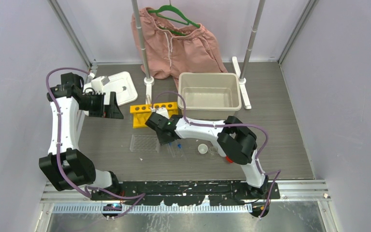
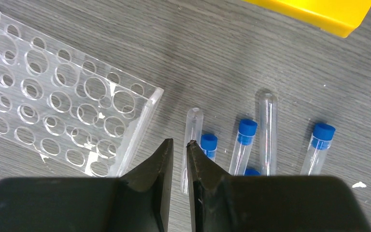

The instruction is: Organize the chemistry lab equipment

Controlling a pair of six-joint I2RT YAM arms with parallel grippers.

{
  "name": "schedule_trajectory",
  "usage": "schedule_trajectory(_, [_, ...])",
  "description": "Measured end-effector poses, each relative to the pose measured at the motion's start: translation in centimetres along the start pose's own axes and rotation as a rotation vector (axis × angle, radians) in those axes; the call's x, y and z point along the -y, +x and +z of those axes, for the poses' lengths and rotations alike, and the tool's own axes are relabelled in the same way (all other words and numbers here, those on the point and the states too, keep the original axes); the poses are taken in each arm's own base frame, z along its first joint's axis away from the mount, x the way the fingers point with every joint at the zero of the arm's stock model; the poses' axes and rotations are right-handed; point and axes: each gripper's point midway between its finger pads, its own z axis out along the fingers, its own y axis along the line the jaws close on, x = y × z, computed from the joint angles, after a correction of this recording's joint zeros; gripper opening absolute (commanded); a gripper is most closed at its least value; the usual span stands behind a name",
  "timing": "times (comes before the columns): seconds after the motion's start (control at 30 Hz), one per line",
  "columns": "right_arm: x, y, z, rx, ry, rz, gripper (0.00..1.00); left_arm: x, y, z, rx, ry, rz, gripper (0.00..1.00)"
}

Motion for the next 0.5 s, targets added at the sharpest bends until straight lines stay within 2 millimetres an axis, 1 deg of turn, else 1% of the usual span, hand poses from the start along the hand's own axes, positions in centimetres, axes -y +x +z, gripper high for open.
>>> schedule_trajectory(0.13, [-0.2, -0.2, 0.2, 0.003, -0.003, 0.002, 0.23, 0.1, 0.0, -0.1, 0.004, -0.002, 0.004, 1.00])
schedule_trajectory(0.3, [0.2, 0.4, 1.2, -0.018, 0.016, -0.002, 0.23, 0.2, -0.1, -0.3, 0.012, -0.005, 0.013, 1.00])
schedule_trajectory(0.5, [0.2, 0.3, 1.2, -0.016, 0.014, 0.002, 0.23, 0.3, -0.1, -0.4, 0.014, -0.005, 0.014, 1.00])
